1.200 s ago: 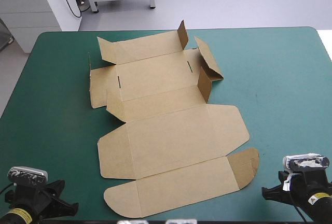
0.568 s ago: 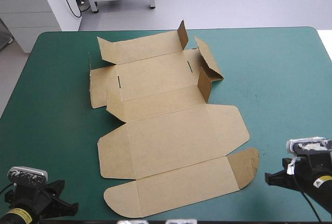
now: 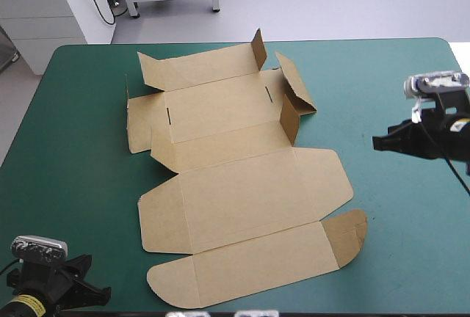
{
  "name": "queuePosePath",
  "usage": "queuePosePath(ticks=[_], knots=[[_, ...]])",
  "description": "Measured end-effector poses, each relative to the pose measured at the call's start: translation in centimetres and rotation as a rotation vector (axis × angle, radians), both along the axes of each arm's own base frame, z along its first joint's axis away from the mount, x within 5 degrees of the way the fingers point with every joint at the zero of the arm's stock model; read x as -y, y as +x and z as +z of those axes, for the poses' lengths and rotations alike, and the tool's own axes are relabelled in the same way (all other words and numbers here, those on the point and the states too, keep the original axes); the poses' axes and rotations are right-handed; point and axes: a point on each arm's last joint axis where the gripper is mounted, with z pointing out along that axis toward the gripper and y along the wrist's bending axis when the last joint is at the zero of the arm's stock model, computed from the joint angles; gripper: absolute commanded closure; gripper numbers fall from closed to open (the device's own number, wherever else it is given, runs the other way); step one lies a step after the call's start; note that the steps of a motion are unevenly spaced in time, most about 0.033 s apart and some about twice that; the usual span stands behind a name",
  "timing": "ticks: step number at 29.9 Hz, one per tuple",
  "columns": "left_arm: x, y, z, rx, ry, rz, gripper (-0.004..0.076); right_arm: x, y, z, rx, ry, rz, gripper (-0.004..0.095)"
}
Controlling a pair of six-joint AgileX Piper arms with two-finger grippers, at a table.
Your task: Fold the box
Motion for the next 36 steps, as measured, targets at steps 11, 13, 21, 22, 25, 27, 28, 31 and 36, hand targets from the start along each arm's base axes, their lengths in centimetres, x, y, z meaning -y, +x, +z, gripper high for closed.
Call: queuePosePath(ticks=[11, 13, 21, 22, 25, 27, 28, 31, 36], knots=[[0.0, 0.0, 0.0, 0.0, 0.0, 0.0, 0.0731, -3.4, 10.8, 1.4, -0.037, -0.009, 0.155, 0.0907], [0.0, 0.0, 0.0, 0.0, 0.0, 0.0, 0.0731, -4.5, 12.3, 1.0, -0.056, -0.014, 0.167, 0.0907], [0.0, 0.0, 0.0, 0.0, 0.0, 0.0, 0.0731, -8.9, 19.1, -3.7, -0.194, -0.041, 0.248, 0.0901], [0.0, 0.0, 0.0, 0.0, 0.0, 0.0, 0.0731, -9.3, 19.7, -4.3, -0.205, -0.045, 0.256, 0.0889], [0.0, 0.0, 0.0, 0.0, 0.0, 0.0, 0.0731, -10.4, 20.9, -5.7, -0.225, -0.07, 0.271, 0.0785], [0.0, 0.0, 0.0, 0.0, 0.0, 0.0, 0.0731, -11.2, 21.4, -6.4, -0.238, -0.092, 0.271, 0.0675], [0.0, 0.0, 0.0, 0.0, 0.0, 0.0, 0.0731, -11.5, 21.5, -6.8, -0.245, -0.105, 0.27, 0.0615], [0.0, 0.0, 0.0, 0.0, 0.0, 0.0, 0.0731, -12.5, 21.8, -7.9, -0.267, -0.149, 0.278, 0.0496], [0.0, 0.0, 0.0, 0.0, 0.0, 0.0, 0.0731, -13.7, 22.1, -9.2, -0.292, -0.172, 0.3, 0.0479]])
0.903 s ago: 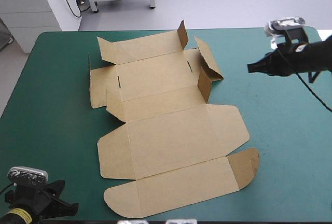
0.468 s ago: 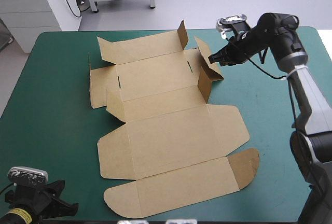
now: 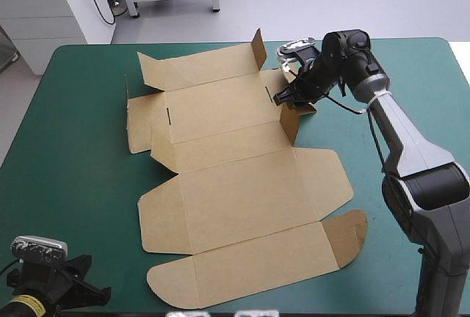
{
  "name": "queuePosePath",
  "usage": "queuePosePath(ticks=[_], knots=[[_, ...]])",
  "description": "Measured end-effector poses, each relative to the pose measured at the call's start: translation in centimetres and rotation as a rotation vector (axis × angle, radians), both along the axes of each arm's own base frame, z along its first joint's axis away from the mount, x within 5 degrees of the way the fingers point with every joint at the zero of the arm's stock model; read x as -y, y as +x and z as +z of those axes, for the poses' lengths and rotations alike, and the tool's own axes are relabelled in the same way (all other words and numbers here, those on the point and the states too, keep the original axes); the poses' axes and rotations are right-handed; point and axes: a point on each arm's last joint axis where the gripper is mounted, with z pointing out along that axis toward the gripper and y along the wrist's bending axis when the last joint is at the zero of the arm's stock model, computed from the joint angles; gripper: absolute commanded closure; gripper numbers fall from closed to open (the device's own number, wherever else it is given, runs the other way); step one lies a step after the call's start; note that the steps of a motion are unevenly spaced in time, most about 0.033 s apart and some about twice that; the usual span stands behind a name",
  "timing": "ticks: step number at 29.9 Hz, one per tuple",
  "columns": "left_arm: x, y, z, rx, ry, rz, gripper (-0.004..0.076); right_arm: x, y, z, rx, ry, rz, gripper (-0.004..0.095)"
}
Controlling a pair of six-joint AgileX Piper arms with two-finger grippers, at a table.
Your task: Fold the box
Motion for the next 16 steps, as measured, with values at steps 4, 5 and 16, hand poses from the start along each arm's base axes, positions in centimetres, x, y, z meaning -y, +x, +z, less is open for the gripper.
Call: queuePosePath(ticks=[4, 5, 16], knots=[[0.0, 0.0, 0.0, 0.0, 0.0, 0.0, 0.0731, -0.3, 0.6, -1.5, -0.031, -0.008, 0.001, 0.0481], [0.0, 0.0, 0.0, 0.0, 0.0, 0.0, 0.0731, -0.3, 0.8, -2.0, -0.043, -0.008, 0.001, 0.0484], [0.0, 0.0, 0.0, 0.0, 0.0, 0.0, 0.0731, -1.4, 2.1, -5.7, -0.143, 0.042, 0.004, 0.0555]])
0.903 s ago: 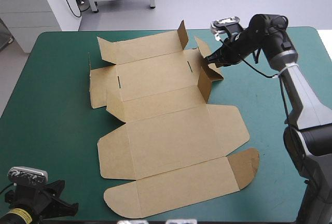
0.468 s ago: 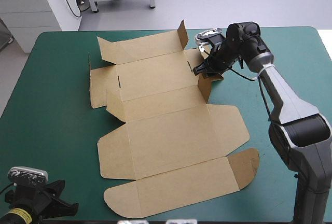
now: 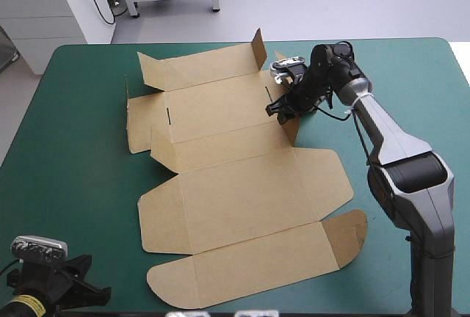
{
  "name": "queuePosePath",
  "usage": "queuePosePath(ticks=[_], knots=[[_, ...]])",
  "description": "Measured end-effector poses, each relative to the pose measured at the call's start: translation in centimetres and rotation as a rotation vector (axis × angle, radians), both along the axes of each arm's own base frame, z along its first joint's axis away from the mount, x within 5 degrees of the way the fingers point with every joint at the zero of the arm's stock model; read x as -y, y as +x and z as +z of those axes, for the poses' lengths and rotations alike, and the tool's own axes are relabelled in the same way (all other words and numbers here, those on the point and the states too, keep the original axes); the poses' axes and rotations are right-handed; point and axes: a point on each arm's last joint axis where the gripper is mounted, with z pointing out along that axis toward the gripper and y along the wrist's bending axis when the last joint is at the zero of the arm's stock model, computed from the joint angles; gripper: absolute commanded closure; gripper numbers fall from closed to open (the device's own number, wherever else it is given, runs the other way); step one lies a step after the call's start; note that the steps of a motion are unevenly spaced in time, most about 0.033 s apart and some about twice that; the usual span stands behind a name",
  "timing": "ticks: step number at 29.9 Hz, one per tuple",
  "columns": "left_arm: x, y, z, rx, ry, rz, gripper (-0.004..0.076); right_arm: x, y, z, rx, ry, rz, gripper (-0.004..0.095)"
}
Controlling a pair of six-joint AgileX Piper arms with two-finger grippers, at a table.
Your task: Fold the box
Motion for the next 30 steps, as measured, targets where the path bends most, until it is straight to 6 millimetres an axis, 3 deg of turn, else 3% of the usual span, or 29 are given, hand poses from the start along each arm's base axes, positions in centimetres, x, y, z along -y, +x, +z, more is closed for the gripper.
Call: queuePosePath(ticks=[11, 30], knots=[[0.0, 0.0, 0.0, 0.0, 0.0, 0.0, 0.0731, -0.07, 0.4, -1.13, -0.015, -0.014, 0.006, 0.093], [0.0, 0.0, 0.0, 0.0, 0.0, 0.0, 0.0731, 0.43, 0.64, -1.2, 0.031, -0.087, 0.068, 0.0919]])
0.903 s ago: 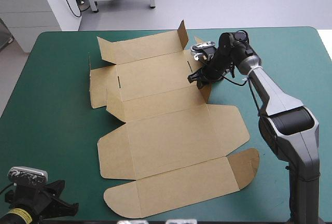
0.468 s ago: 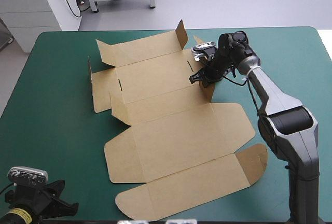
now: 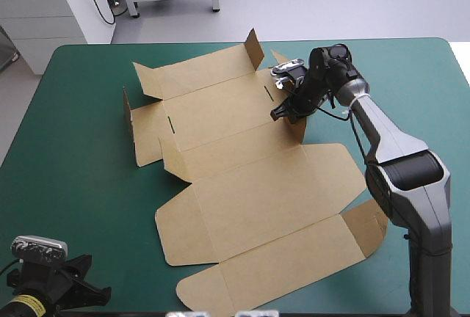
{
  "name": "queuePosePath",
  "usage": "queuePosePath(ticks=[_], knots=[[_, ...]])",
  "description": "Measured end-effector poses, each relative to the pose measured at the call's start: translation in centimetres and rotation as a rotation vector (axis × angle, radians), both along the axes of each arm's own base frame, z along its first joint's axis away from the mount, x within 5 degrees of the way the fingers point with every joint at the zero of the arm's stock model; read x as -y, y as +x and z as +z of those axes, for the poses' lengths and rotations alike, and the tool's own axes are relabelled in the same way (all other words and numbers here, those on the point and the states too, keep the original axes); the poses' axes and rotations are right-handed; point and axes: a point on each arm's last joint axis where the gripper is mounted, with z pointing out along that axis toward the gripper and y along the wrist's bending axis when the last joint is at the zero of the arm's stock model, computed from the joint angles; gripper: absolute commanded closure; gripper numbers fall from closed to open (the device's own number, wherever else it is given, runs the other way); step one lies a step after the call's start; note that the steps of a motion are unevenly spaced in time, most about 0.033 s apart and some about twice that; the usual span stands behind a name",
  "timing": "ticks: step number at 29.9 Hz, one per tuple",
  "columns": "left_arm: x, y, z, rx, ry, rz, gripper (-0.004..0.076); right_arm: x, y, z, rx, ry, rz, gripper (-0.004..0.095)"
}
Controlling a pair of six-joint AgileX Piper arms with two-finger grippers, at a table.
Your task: Fold the box
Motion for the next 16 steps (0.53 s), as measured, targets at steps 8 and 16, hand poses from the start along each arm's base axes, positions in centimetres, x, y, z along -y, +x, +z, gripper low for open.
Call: queuePosePath(ticks=[8, 16], knots=[[0.0, 0.0, 0.0, 0.0, 0.0, 0.0, 0.0731, -2.1, -0.4, 1.2, 0.092, -0.033, 0.217, 0.092], [0.0, 0.0, 0.0, 0.0, 0.0, 0.0, 0.0731, -8.4, -3.1, 2.7, 0.224, -0.083, 0.625, 0.0929]])
